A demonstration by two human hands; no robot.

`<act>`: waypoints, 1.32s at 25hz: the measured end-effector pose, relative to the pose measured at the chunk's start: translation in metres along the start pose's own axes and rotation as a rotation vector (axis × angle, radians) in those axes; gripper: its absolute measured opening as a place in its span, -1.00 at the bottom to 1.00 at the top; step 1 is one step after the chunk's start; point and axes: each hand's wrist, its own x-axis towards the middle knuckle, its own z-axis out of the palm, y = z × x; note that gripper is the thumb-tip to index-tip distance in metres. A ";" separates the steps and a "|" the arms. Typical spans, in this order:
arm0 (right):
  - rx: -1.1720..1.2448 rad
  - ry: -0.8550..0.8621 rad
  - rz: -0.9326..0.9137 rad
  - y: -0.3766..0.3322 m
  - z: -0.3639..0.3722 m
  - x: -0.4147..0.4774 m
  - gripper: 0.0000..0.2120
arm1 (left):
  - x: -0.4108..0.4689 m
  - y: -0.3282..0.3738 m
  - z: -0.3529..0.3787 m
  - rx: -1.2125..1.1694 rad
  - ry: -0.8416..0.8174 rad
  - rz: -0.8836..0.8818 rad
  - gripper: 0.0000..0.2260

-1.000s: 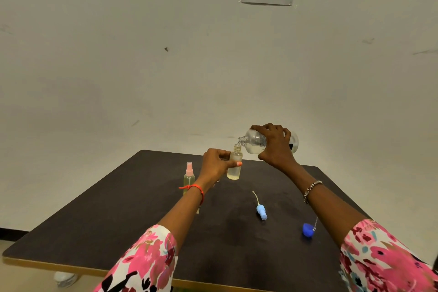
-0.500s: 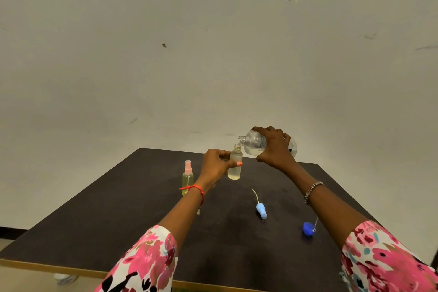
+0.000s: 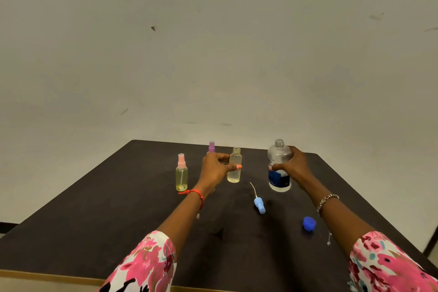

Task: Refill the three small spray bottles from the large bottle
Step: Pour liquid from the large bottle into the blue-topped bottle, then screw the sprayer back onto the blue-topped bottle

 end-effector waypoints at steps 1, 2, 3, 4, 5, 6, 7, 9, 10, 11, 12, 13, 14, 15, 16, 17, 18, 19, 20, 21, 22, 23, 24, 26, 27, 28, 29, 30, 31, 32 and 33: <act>-0.008 0.005 0.027 0.008 -0.001 0.002 -0.34 | 0.001 -0.002 0.001 0.005 -0.003 0.000 -0.65; -0.019 0.012 0.052 0.014 -0.001 0.003 -0.33 | 0.001 -0.004 0.001 0.014 -0.007 -0.001 -0.65; -0.029 0.019 0.076 0.020 -0.002 0.003 -0.33 | 0.001 -0.005 0.001 0.023 -0.010 -0.005 -0.65; -0.034 0.024 0.101 0.024 -0.002 0.005 -0.31 | 0.001 -0.007 0.001 0.027 -0.011 -0.010 -0.65; -0.035 0.031 0.128 0.028 -0.002 0.005 -0.30 | 0.001 -0.008 0.000 0.025 -0.011 -0.014 -0.65; -0.036 0.038 0.152 0.032 -0.003 0.006 -0.30 | 0.000 -0.009 0.000 0.023 -0.012 -0.016 -0.66; -0.035 0.038 0.173 0.034 -0.004 0.008 -0.29 | 0.000 -0.010 -0.001 0.022 -0.010 -0.016 -0.66; -0.022 0.006 0.201 0.035 -0.006 0.009 -0.24 | 0.000 -0.010 -0.002 0.027 -0.001 -0.011 -0.66; -0.009 -0.001 0.190 0.033 -0.005 0.008 -0.18 | 0.000 -0.010 -0.002 0.026 0.005 -0.011 -0.65; -0.022 0.036 0.134 0.030 -0.004 0.006 -0.11 | 0.000 -0.009 -0.003 0.022 0.009 -0.011 -0.65; -0.071 0.122 0.024 0.026 -0.003 0.003 -0.08 | 0.000 -0.009 -0.004 0.021 0.013 -0.008 -0.65; -0.160 0.223 -0.142 0.024 -0.001 0.001 -0.13 | 0.001 -0.008 -0.004 0.024 0.019 -0.004 -0.65; -0.293 0.297 -0.345 0.021 0.001 -0.002 -0.25 | 0.000 -0.008 -0.005 0.029 0.029 -0.003 -0.64; -0.448 0.273 -0.540 0.018 0.004 -0.006 -0.37 | 0.001 -0.007 -0.005 0.036 0.041 -0.005 -0.64; -0.592 0.123 -0.690 0.017 0.007 -0.010 -0.47 | 0.002 -0.007 -0.006 0.041 0.051 -0.008 -0.64; -0.714 -0.116 -0.760 0.017 0.011 -0.015 -0.52 | 0.003 -0.008 -0.006 0.042 0.057 -0.010 -0.64; -0.829 -0.369 -0.735 0.019 0.016 -0.020 -0.56 | 0.003 -0.009 -0.006 0.040 0.061 -0.009 -0.63; -0.930 -0.571 -0.670 0.021 0.021 -0.025 -0.61 | 0.003 -0.008 -0.006 0.038 0.065 -0.007 -0.63; -0.995 -0.701 -0.613 0.023 0.027 -0.027 -0.70 | 0.003 -0.008 -0.006 0.035 0.069 -0.004 -0.64; -1.022 -0.779 -0.577 0.024 0.033 -0.029 -0.79 | 0.003 -0.008 -0.005 0.034 0.070 -0.003 -0.64; -1.025 -0.826 -0.555 0.026 0.038 -0.030 -0.84 | 0.002 -0.007 -0.005 0.035 0.071 -0.002 -0.64; -1.021 -0.854 -0.535 0.028 0.041 -0.030 -0.85 | 0.002 -0.007 -0.005 0.036 0.070 -0.002 -0.64; -1.013 -0.858 -0.519 0.029 0.042 -0.029 -0.84 | 0.002 -0.007 -0.005 0.036 0.068 -0.002 -0.64; -0.895 -0.762 -0.509 0.025 0.038 -0.027 -0.85 | 0.002 -0.006 -0.006 0.027 0.069 -0.007 -0.63; -0.748 -0.638 -0.511 0.018 0.035 -0.026 -0.85 | 0.002 -0.005 -0.006 0.023 0.073 -0.007 -0.63; -0.554 -0.480 -0.505 0.006 0.031 -0.026 -0.86 | 0.001 -0.004 -0.007 0.022 0.076 -0.005 -0.62; -0.351 -0.324 -0.488 -0.010 0.025 -0.024 -0.88 | 0.001 -0.003 -0.008 0.023 0.077 -0.002 -0.62; -0.173 -0.193 -0.458 -0.029 0.019 -0.021 -0.87 | 0.001 -0.002 -0.009 0.027 0.075 0.002 -0.61; -0.018 -0.102 -0.423 -0.049 0.013 -0.018 -0.84 | 0.001 -0.001 -0.010 0.032 0.072 0.006 -0.60; 0.115 -0.050 -0.402 -0.070 0.009 -0.014 -0.82 | 0.000 -0.001 -0.010 0.041 0.072 0.010 -0.60; 0.211 -0.025 -0.404 -0.088 0.005 -0.011 -0.81 | 0.000 0.000 -0.010 0.051 0.074 0.012 -0.60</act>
